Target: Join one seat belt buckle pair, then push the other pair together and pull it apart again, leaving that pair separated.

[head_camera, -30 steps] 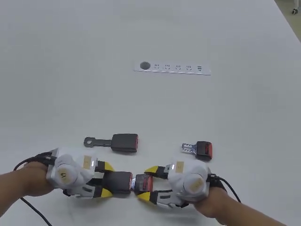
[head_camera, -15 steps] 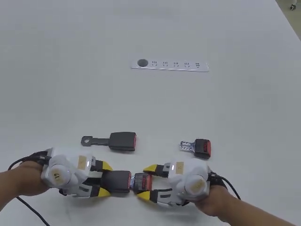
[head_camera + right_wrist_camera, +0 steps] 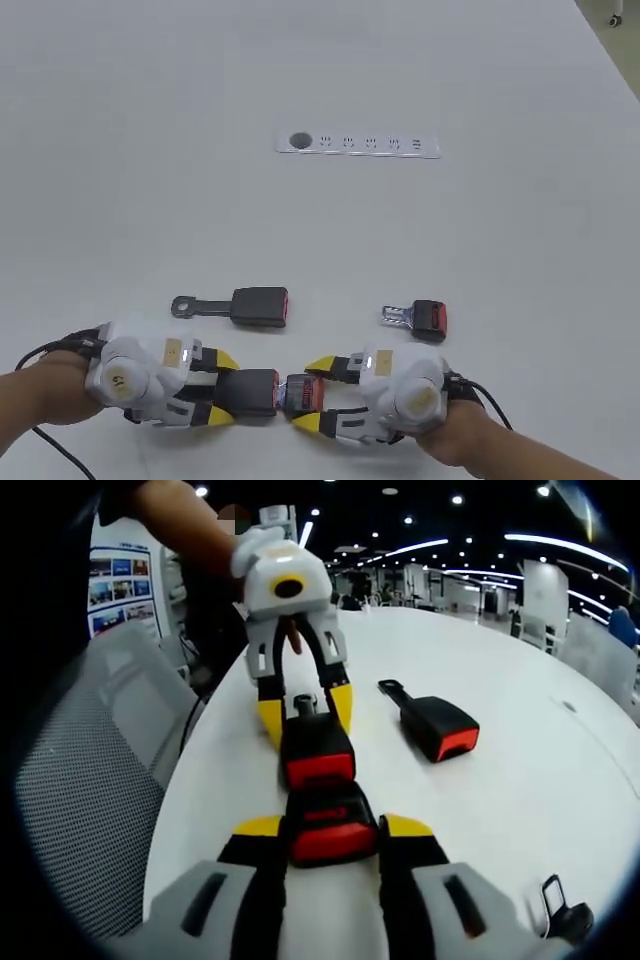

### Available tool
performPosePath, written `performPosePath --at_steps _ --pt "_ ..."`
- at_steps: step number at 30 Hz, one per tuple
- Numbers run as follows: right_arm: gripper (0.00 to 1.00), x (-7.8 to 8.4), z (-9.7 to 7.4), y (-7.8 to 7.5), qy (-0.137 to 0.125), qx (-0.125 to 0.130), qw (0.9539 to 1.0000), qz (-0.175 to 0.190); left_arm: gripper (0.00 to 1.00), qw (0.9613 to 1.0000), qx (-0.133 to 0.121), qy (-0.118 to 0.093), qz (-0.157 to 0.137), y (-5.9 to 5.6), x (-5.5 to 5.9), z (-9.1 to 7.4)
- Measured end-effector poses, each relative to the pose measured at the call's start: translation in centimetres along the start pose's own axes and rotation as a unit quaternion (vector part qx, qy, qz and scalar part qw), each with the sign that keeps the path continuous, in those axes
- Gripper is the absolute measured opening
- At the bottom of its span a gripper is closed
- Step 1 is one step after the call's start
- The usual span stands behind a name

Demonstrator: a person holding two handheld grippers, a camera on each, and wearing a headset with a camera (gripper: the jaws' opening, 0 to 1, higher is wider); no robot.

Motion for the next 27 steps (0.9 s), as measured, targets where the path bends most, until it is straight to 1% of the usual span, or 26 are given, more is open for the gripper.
performPosePath --at_steps 3,5,11,14,17,19,21,22,23,24,25,26,27 --pt "0.35 0.04 -0.01 0.02 -0.001 0.001 1.0 0.003 0.32 1.0 -0.001 -0.001 -0.002 -0.02 0.02 -0.02" --pt "0.36 0.12 -0.03 0.09 -0.007 0.006 0.9999 0.012 0.32 1.0 -0.004 -0.001 -0.005 -0.09 0.02 -0.04" --pt "0.36 0.03 0.01 0.11 -0.001 0.009 0.9999 0.01 0.33 0.9999 -0.006 0.001 -0.009 -0.03 0.01 -0.05" --pt "0.36 -0.09 0.09 0.21 0.003 0.012 0.9999 0.008 0.33 0.9999 -0.006 0.008 -0.011 0.01 -0.06 0.0" --pt "0.37 -0.31 0.13 0.12 0.01 0.012 0.9997 0.016 0.33 0.9998 -0.007 0.012 -0.012 0.01 -0.14 -0.01" --pt "0.38 -0.42 0.24 0.17 0.018 0.014 0.9996 0.017 0.34 0.9998 -0.007 0.017 -0.013 -0.04 -0.31 0.06" --pt "0.38 -0.4 0.27 0.23 0.022 0.017 0.9995 0.015 0.34 0.9995 -0.01 0.023 -0.019 0.0 -0.38 0.12" --pt "0.38 -0.42 0.2 0.28 0.021 0.021 0.9993 0.02 0.35 0.9994 -0.011 0.024 -0.02 -0.08 -0.5 0.2" --pt "0.39 -0.46 0.22 0.33 0.017 0.023 0.9991 0.03 0.36 0.9992 -0.015 0.026 -0.028 -0.1 -0.55 0.26" --pt "0.39 -0.36 0.21 0.31 0.018 0.026 0.999 0.032 0.39 0.9989 -0.018 0.024 -0.035 -0.12 -0.69 0.43" --pt "0.39 -0.39 0.24 0.3 0.018 0.028 0.9989 0.033 0.43 0.999 -0.016 0.026 -0.033 -0.24 -0.73 0.57" --pt "0.39 -0.57 0.27 0.34 0.018 0.032 0.9983 0.044 0.47 0.999 -0.016 0.027 -0.032 -0.28 -0.82 0.67" --pt "0.4 -0.66 0.29 0.38 0.016 0.036 0.997 0.066 0.5 0.999 -0.015 0.028 -0.032 -0.4 -0.94 0.77"
Point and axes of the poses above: the centre of the closed fingertips' face, and the gripper's own axes: z roughly forward along the fingers, y roughly to its left, x roughly out of its underside, the point moved 7 cm from there along -z, roughly backward along the fingers, and after that the axes turned 4 degrees about -y, right-handed, at the moved point
